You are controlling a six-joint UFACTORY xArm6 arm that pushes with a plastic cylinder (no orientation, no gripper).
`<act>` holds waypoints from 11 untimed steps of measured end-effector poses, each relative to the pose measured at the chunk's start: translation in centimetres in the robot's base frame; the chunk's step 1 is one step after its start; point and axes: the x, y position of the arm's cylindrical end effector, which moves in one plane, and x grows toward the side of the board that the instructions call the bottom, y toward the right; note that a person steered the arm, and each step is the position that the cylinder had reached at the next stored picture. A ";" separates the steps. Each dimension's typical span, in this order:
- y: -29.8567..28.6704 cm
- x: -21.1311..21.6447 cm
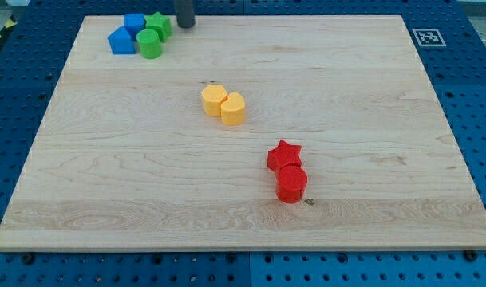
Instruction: Move your arm above the red star
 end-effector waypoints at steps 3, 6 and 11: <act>-1.6 -0.1; 21.7 11.8; 21.6 24.1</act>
